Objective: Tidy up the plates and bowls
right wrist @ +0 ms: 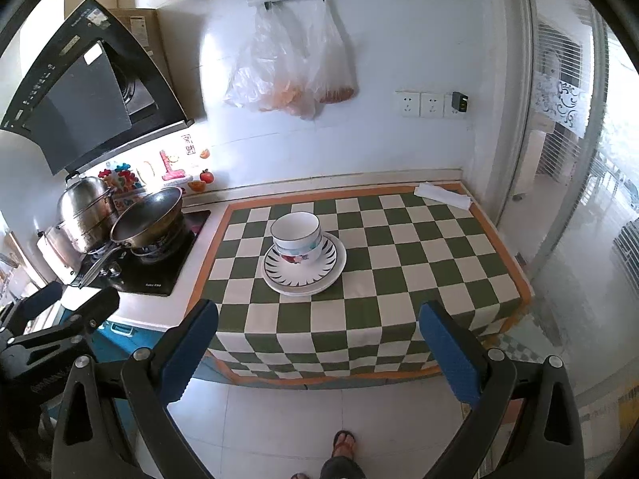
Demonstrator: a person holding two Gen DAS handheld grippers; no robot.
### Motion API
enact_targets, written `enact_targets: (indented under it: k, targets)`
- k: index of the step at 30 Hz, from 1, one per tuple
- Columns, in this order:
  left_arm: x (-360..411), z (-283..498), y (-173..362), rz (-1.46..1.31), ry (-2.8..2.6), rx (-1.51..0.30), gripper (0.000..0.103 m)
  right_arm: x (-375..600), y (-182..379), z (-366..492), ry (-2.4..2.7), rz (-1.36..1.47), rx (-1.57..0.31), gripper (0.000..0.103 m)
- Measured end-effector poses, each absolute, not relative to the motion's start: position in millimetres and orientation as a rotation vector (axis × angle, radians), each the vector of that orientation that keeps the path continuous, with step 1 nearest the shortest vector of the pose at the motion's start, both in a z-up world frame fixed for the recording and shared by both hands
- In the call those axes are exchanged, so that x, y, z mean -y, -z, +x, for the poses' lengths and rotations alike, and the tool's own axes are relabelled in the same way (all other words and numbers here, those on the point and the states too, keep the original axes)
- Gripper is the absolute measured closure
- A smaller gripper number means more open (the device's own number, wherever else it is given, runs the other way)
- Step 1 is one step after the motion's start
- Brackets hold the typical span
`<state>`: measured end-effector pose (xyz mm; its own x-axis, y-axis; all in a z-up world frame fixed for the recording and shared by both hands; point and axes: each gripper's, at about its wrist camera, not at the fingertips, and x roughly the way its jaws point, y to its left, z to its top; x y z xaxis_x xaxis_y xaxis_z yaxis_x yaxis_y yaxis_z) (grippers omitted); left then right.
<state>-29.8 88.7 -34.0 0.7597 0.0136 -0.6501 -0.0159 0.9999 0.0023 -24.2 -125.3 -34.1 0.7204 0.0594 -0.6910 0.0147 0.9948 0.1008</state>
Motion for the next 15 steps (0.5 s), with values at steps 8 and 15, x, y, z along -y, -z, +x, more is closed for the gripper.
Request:
enact_targets:
  k: [8, 15]
  targets:
    - [-86.7, -45.5, 29.1, 0.006, -0.021, -0.687, 0.000, 121.3, 20.4, -49.8, -0.022, 0.084, -0.731, 0.000]
    - [-92.2, -50.7, 28.5, 0.000, -0.036, -0.686, 0.000, 118.8, 12.6, -57.6, -0.030, 0.073, -0.719, 0.000]
